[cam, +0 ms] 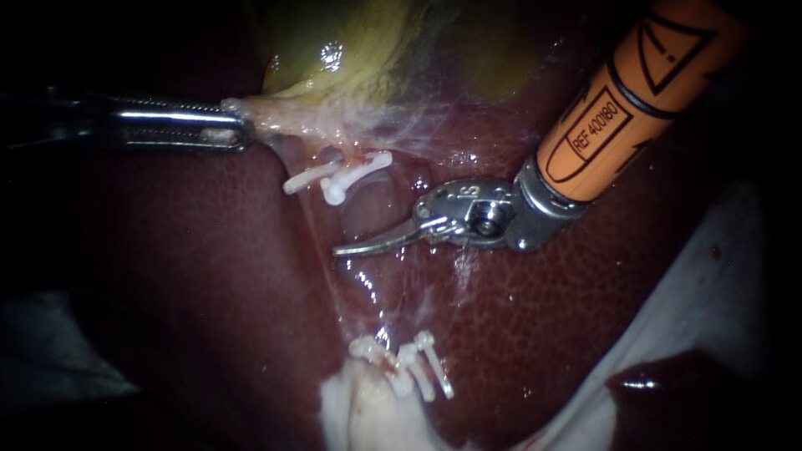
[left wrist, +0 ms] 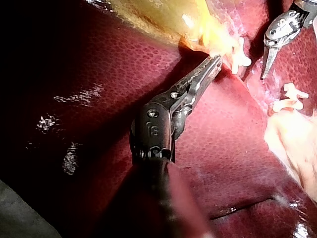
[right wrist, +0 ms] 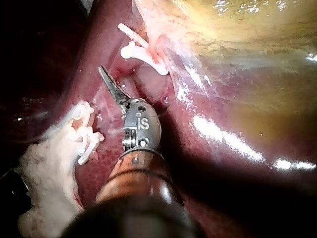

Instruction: Go back from the cut right tube

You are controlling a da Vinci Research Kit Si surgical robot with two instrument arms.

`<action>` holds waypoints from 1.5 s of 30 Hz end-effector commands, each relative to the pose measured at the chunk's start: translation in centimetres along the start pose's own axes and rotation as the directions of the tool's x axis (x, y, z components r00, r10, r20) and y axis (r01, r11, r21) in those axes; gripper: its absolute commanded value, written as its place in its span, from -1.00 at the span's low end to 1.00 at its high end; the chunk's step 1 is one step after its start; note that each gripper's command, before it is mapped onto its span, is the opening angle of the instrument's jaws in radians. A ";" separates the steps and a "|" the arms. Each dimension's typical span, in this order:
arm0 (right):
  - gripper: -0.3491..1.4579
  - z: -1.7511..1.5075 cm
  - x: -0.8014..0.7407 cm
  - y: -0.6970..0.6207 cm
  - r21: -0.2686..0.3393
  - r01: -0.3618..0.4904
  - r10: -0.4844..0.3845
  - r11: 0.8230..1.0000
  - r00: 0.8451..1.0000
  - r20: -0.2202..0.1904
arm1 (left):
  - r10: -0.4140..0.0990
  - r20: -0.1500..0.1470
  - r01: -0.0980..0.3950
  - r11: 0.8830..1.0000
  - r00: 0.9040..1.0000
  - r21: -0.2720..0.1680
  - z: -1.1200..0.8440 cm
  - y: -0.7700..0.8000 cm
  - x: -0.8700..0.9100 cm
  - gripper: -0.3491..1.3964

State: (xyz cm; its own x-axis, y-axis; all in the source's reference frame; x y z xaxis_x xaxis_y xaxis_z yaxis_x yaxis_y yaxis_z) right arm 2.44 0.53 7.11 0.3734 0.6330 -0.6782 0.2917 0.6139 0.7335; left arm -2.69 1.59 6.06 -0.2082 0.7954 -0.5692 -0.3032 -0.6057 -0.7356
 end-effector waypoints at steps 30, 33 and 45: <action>0.97 -0.58 -0.08 -1.01 -0.527 0.230 -0.238 0.818 0.970 0.055 | 0.001 -0.001 -0.001 1.000 1.000 0.003 0.01 -0.06 -0.03 -1.00; 0.97 -0.80 0.03 -1.13 -0.541 0.283 -0.233 0.792 0.959 0.161 | 0.002 -0.001 -0.002 1.000 1.000 0.003 0.01 -0.06 -0.03 -1.00; 0.97 -1.23 0.44 -1.33 -0.524 0.342 -0.108 0.780 0.899 0.424 | 0.004 -0.002 -0.004 1.000 1.000 0.006 0.05 -0.08 -0.08 -1.00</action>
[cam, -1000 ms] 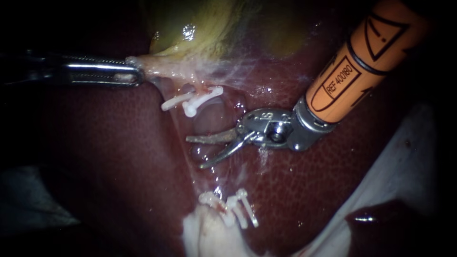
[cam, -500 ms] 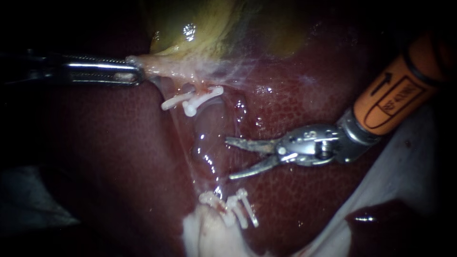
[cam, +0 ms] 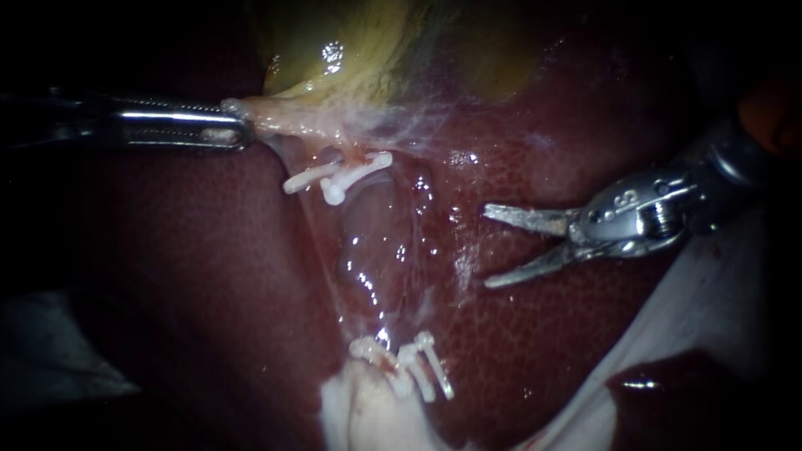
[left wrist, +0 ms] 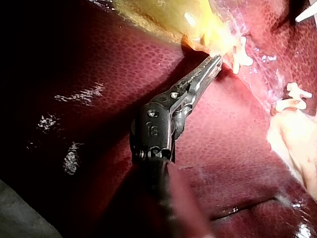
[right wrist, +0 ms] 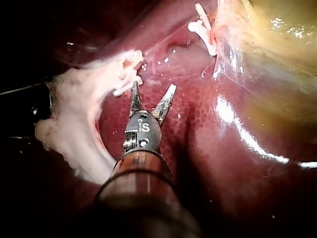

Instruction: Go back from the cut right tube

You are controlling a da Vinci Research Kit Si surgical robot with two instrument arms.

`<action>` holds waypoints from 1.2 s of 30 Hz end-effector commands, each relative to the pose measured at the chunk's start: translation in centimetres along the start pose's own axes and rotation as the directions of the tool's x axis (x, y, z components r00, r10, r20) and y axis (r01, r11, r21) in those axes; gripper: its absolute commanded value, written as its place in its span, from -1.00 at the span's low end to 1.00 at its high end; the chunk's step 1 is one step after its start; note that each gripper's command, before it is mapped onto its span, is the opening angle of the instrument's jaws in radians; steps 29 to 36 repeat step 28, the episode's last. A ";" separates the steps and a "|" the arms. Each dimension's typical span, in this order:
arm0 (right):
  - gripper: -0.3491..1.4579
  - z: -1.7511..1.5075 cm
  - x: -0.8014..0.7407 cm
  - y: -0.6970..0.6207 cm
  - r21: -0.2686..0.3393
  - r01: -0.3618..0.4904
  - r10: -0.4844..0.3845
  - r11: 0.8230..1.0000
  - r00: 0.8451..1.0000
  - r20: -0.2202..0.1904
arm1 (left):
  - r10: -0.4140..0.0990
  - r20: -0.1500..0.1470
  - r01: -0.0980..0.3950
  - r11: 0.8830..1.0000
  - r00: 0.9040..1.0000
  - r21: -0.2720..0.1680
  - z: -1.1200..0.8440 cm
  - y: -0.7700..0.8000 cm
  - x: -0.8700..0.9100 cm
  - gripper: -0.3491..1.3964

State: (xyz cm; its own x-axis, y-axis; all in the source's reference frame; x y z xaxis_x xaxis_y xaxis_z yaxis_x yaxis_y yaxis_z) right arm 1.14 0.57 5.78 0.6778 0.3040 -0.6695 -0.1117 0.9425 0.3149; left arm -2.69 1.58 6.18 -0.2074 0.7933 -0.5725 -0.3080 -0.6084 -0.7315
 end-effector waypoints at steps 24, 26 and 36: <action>0.99 -0.03 -0.03 0.04 0.059 0.005 -0.004 0.998 1.000 -0.016 | 0.021 0.025 -0.021 1.000 0.999 0.001 0.72 -0.22 -0.41 -1.00; 0.99 -0.03 -0.03 0.04 0.064 0.005 -0.004 0.998 1.000 -0.018 | 0.021 0.026 -0.021 1.000 0.999 0.001 0.71 -0.22 -0.41 -1.00; 0.99 0.01 -0.03 0.04 0.085 0.006 -0.003 0.996 1.000 -0.026 | 0.020 0.027 -0.020 1.000 0.999 -0.002 0.66 -0.21 -0.38 -1.00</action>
